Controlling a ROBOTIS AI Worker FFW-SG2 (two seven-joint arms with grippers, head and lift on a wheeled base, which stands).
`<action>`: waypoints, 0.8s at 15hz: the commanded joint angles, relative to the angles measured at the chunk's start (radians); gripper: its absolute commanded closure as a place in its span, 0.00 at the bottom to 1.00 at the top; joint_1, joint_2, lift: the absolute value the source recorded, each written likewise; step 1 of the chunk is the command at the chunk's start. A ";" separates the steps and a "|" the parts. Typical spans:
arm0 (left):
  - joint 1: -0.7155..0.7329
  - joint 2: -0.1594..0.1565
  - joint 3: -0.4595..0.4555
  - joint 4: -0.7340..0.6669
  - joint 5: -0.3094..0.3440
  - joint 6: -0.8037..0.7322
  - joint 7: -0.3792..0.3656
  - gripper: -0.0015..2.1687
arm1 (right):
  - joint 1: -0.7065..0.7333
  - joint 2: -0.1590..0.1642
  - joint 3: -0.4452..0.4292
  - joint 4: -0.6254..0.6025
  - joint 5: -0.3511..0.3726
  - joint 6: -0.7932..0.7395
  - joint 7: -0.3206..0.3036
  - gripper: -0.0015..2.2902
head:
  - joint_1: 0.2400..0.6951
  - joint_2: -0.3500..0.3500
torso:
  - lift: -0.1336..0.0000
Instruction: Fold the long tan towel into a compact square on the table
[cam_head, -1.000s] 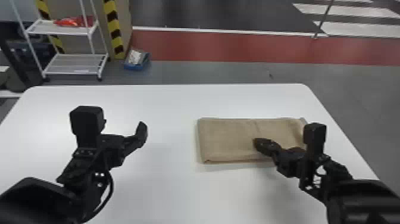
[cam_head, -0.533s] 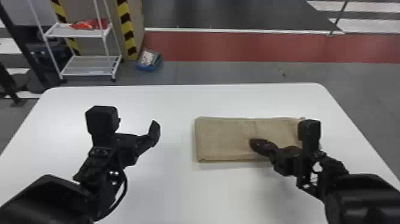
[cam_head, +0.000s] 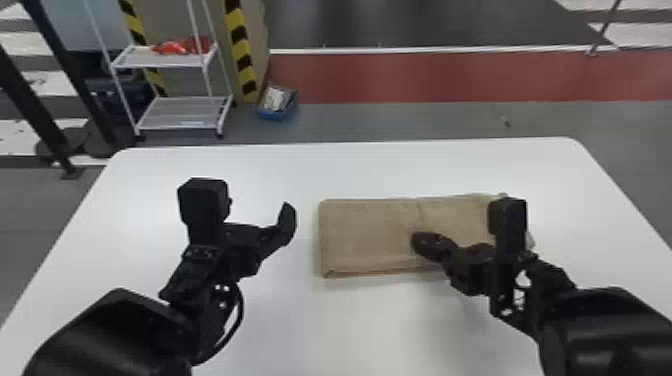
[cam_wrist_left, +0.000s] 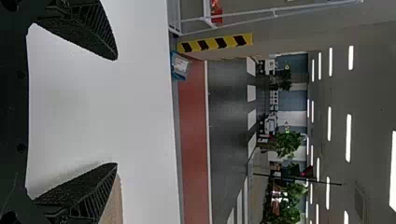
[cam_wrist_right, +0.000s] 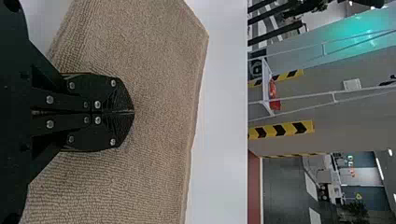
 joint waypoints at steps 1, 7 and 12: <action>0.000 0.000 0.001 0.000 0.000 0.000 -0.001 0.03 | -0.001 0.013 0.021 0.000 0.000 0.000 -0.006 0.98 | 1.00 0.58 | 0.07; -0.002 0.002 0.003 0.005 0.000 0.000 -0.005 0.03 | -0.002 0.024 0.052 -0.012 -0.009 0.003 -0.039 0.98 | 1.00 0.63 | 0.07; 0.002 0.002 0.001 0.005 -0.003 0.000 -0.005 0.03 | 0.050 0.016 -0.028 -0.126 -0.054 0.003 -0.034 0.97 | 1.00 0.63 | 0.07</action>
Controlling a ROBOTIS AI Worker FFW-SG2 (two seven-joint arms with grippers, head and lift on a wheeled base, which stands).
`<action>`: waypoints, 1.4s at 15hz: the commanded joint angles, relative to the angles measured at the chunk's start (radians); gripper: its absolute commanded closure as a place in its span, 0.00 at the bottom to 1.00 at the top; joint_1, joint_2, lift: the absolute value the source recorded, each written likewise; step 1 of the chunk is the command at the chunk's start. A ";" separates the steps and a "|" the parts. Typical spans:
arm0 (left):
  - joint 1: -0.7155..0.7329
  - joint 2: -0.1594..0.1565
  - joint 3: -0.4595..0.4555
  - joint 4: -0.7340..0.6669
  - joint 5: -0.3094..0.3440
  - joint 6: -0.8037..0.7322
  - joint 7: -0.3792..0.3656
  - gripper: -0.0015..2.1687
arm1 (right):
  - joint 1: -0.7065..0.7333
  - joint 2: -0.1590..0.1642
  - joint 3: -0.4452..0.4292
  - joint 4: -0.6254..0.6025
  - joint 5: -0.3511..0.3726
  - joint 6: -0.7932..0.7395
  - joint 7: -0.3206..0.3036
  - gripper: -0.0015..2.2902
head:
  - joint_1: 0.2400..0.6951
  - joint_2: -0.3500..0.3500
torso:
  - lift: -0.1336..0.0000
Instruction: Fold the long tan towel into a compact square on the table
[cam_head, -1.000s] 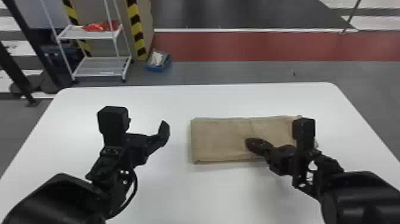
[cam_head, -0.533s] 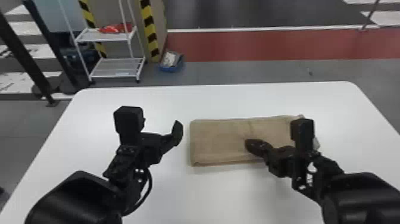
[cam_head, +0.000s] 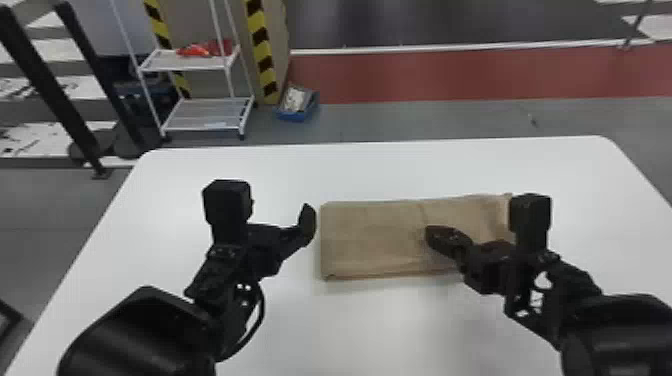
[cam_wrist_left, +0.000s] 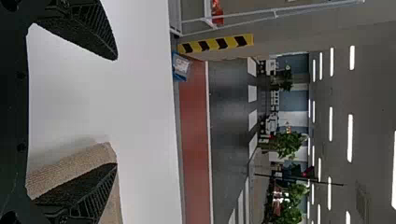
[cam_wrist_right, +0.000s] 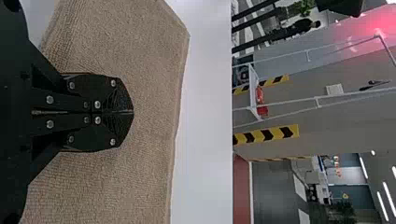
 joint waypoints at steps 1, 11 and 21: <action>0.000 -0.002 -0.005 0.000 0.000 0.000 0.002 0.03 | 0.029 -0.005 -0.060 -0.060 -0.017 0.004 0.013 0.94 | 1.00 0.61 | 0.07; -0.051 -0.029 -0.146 0.081 -0.028 -0.055 0.022 0.05 | 0.001 -0.197 -0.446 -0.028 -0.156 0.047 0.327 0.65 | 1.00 0.30 | 0.07; -0.155 -0.106 -0.273 0.287 -0.020 -0.141 0.055 0.99 | -0.019 -0.268 -0.538 0.107 -0.201 0.075 0.407 0.01 | 1.00 0.01 | 0.07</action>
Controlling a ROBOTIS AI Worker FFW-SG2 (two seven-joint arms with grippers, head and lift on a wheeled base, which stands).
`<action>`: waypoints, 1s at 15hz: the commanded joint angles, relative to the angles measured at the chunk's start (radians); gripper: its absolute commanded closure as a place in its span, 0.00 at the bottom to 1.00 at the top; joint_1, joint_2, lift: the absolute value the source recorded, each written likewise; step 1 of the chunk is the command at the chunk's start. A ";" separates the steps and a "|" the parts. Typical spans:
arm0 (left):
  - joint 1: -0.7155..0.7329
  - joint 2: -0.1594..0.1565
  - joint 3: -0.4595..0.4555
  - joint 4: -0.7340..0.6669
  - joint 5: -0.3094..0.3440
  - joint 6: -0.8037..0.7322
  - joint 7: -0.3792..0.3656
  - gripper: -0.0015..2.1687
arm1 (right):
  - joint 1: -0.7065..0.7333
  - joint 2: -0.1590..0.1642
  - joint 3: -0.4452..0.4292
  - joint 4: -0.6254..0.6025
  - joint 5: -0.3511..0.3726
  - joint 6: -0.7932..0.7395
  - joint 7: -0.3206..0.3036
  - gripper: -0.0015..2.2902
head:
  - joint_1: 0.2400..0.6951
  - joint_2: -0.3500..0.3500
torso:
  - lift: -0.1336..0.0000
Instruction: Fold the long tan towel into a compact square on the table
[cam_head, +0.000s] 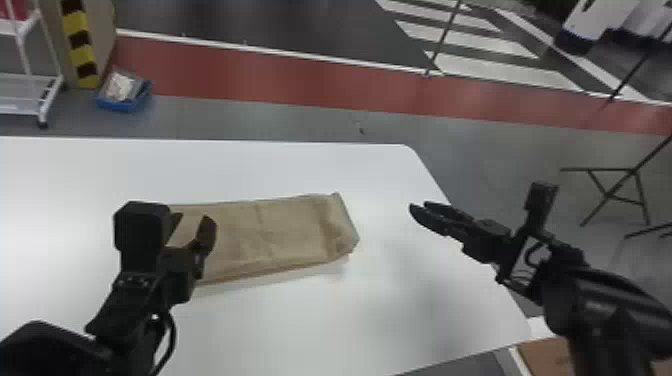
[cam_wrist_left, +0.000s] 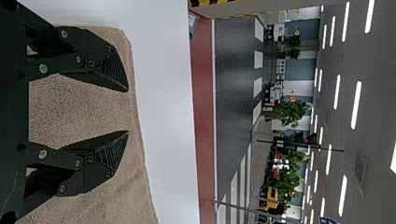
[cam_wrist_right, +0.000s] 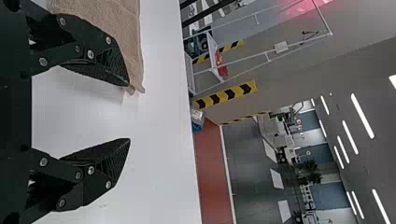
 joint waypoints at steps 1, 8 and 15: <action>-0.027 -0.002 -0.006 0.031 -0.002 0.013 -0.002 0.99 | -0.019 -0.014 -0.001 0.046 -0.017 0.006 0.002 0.01 | 1.00 0.00 | 0.07; -0.032 0.011 -0.001 0.045 -0.028 0.093 -0.010 0.99 | -0.128 -0.008 0.081 0.179 -0.008 0.033 0.021 0.06 | 1.00 0.01 | 0.07; -0.035 0.011 0.003 0.066 -0.038 0.102 -0.025 0.99 | -0.231 0.041 0.185 0.287 -0.014 0.049 -0.045 0.08 | 1.00 0.10 | 0.07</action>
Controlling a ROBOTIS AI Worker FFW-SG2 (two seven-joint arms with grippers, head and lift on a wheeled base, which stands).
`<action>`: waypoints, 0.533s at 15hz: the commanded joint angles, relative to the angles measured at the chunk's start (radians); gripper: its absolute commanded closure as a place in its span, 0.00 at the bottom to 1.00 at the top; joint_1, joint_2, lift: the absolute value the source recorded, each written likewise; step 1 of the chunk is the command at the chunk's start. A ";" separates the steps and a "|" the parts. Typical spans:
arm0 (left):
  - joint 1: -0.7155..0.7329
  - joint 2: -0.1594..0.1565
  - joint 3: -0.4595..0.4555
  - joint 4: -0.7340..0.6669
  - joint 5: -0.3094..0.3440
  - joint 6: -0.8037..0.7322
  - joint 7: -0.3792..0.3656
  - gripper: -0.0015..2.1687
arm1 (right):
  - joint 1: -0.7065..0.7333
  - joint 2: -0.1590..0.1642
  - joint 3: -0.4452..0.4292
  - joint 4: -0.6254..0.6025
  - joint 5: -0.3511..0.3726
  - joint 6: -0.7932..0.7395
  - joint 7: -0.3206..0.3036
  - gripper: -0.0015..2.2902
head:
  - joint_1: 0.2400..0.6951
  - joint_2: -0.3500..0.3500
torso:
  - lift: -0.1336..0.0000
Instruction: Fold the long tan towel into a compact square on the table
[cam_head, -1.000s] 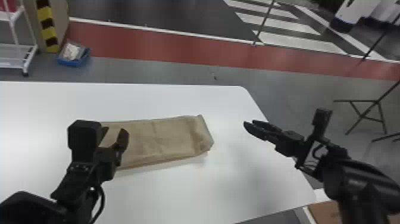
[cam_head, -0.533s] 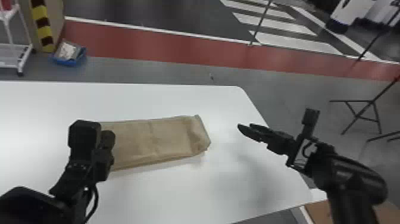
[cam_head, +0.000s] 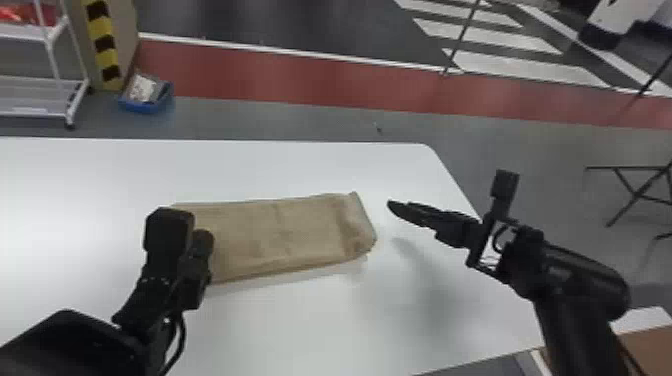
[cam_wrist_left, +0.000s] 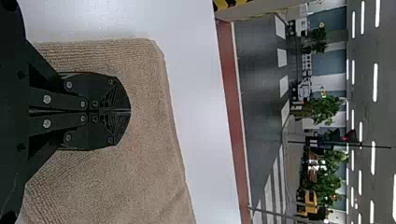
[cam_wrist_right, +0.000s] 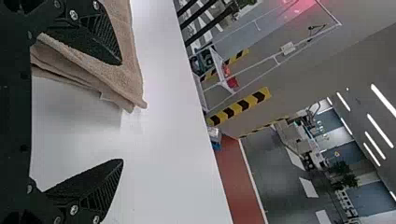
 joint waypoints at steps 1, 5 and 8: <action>-0.001 0.000 -0.006 0.005 -0.012 0.000 -0.002 0.99 | -0.020 0.012 0.054 0.007 0.003 0.016 -0.032 0.09 | 1.00 0.11 | 0.07; -0.005 0.000 -0.007 0.009 -0.013 0.000 -0.002 0.99 | -0.057 0.053 0.116 0.012 0.084 0.102 -0.061 0.10 | 1.00 0.17 | 0.07; -0.005 0.002 0.001 0.009 -0.015 0.000 -0.002 0.99 | -0.074 0.075 0.134 -0.004 0.135 0.178 -0.085 0.13 | 1.00 0.21 | 0.07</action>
